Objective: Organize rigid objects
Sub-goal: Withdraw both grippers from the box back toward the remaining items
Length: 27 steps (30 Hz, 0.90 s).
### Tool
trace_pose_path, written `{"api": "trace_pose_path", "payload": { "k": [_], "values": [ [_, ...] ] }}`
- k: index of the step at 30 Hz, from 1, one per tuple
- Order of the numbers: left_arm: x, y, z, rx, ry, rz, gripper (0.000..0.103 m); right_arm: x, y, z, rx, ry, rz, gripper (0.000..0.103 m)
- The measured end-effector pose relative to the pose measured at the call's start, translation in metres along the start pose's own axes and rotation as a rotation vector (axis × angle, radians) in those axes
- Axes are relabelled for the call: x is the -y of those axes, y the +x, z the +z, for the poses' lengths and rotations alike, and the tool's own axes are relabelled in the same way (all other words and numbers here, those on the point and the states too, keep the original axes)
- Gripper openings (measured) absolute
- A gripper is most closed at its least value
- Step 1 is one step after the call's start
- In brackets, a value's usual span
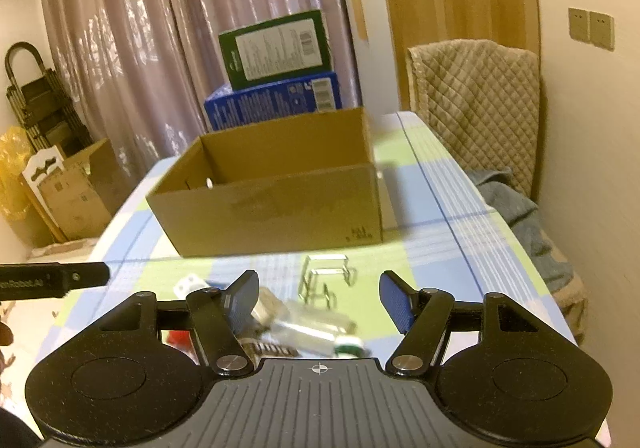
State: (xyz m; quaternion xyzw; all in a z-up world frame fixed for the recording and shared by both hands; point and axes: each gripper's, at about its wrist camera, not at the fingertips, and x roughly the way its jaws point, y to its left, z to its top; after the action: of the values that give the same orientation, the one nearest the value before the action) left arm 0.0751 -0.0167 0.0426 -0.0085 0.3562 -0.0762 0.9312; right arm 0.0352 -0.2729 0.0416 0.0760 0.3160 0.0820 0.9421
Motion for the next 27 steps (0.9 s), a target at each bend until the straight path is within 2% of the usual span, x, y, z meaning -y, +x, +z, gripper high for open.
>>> {"api": "trace_pose_path", "payload": {
  "k": [12, 18, 27],
  "values": [
    [0.001, -0.001, -0.045, -0.045, -0.004, -0.021, 0.084, 0.014, -0.008, -0.057, -0.08, -0.015, -0.044, 0.065],
    [0.004, 0.008, -0.057, -0.073, 0.02, -0.027, 0.084, 0.016, -0.002, -0.064, -0.105, -0.009, -0.035, 0.065],
    [0.001, 0.025, -0.058, -0.089, 0.036, -0.014, 0.084, 0.02, 0.012, -0.068, -0.126, 0.003, -0.034, 0.065]
  ]
}}
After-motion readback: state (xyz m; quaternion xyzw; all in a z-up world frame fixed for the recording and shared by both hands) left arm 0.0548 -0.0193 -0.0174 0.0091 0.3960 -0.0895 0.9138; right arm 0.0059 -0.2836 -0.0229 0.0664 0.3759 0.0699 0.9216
